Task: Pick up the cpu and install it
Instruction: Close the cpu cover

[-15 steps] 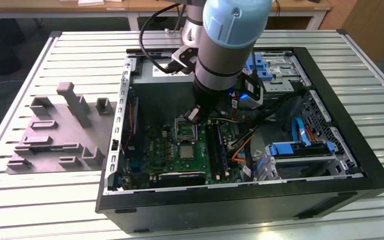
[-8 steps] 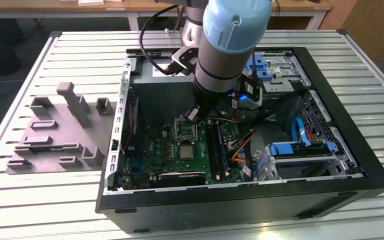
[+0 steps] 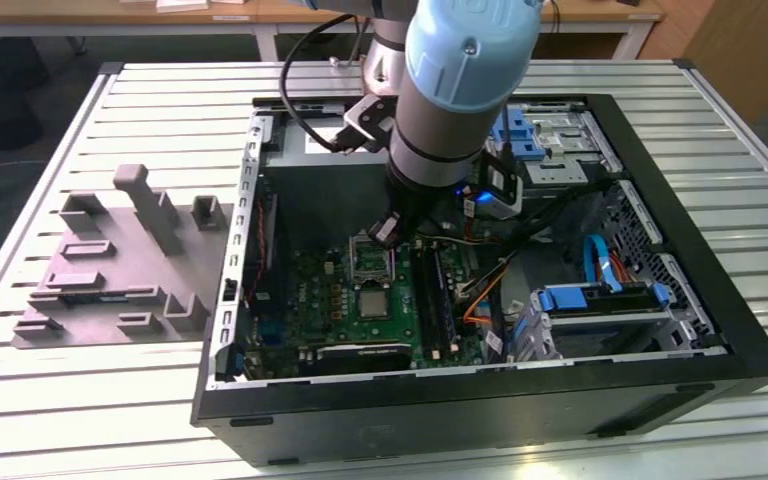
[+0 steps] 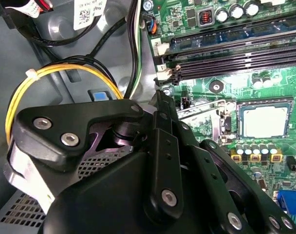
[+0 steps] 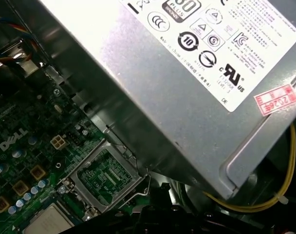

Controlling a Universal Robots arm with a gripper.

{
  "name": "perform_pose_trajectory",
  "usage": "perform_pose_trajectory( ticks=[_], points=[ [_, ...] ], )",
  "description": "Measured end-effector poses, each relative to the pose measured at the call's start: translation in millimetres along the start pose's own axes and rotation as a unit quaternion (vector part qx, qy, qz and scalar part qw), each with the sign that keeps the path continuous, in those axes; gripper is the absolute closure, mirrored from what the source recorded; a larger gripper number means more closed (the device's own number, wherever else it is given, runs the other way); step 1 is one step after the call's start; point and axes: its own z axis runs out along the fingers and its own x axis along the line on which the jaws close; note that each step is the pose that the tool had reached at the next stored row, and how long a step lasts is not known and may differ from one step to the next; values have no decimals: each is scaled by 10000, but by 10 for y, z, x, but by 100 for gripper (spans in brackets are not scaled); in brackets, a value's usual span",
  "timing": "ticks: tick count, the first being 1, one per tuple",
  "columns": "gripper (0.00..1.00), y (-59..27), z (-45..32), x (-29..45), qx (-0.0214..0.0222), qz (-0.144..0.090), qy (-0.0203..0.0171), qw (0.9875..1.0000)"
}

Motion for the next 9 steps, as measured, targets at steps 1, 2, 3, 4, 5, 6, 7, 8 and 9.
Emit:
perform_pose_trajectory(
  ticks=[1,2,3,4,5,6,7,8,9],
  points=[
    [89,2,6,-2,0,0,0,10000],
    [89,4,13,-5,-1,0,0,10000],
    [89,5,20,-7,-1,0,-1,10000],
    [89,6,27,-9,-2,-1,-2,10000],
    [89,7,34,-10,-3,-1,-4,10000],
    [89,7,42,-11,-4,-1,-5,10000],
    [89,7,48,-11,-4,-1,-4,10000],
    [89,6,55,-10,-4,-1,-5,10000],
    [89,7,60,-11,-4,0,-4,10000]
  ],
)
